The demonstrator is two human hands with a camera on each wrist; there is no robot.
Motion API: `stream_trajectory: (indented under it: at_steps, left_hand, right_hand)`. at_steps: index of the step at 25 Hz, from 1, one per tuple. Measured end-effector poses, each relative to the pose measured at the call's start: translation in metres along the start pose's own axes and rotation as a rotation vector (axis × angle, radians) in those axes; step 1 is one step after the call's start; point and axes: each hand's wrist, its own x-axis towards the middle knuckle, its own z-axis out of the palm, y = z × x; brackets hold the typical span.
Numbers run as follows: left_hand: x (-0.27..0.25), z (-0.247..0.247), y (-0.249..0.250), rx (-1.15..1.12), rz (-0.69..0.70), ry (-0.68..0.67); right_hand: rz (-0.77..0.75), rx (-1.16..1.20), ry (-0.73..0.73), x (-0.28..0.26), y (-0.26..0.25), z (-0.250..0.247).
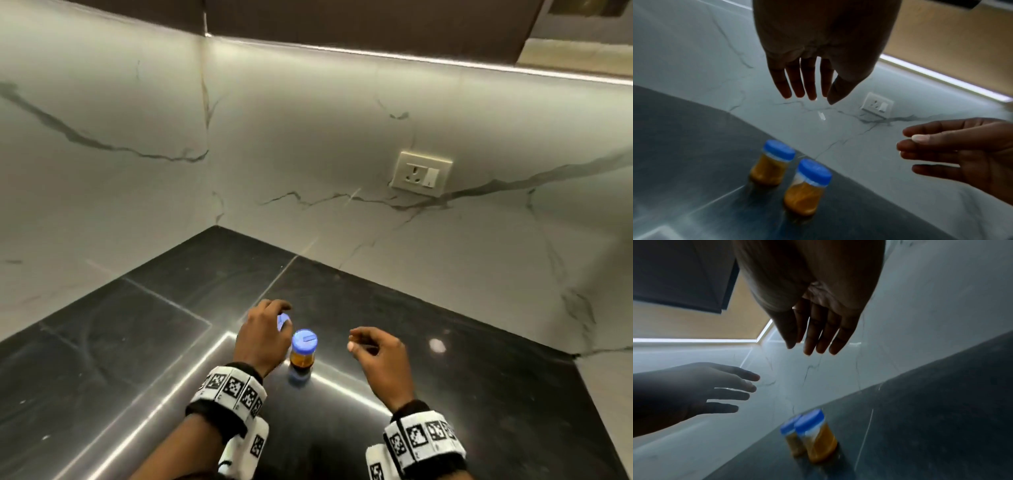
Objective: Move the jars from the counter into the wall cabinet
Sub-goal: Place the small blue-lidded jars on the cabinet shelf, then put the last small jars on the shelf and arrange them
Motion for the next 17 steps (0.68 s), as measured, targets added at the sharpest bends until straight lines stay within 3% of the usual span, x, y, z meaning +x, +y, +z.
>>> stream_trajectory:
  at_steps: [4,8,14,17]
  left_hand:
    - [-0.018,0.010,-0.050,0.077,-0.196,-0.154]
    - [-0.018,0.022,-0.061,0.050,-0.233,-0.177]
    - [0.007,0.047,-0.070,-0.061,-0.344,-0.240]
    - [0.020,0.057,-0.078,-0.068,-0.327,-0.259]
  right_hand:
    - [0.081,-0.023,-0.093,0.007,0.017,0.054]
    - [0.144,-0.059,-0.131,0.019,0.029,0.089]
    - [0.138,-0.232,-0.395,0.031,0.044,0.112]
    - [0.098,-0.403,-0.457,0.040,0.048,0.115]
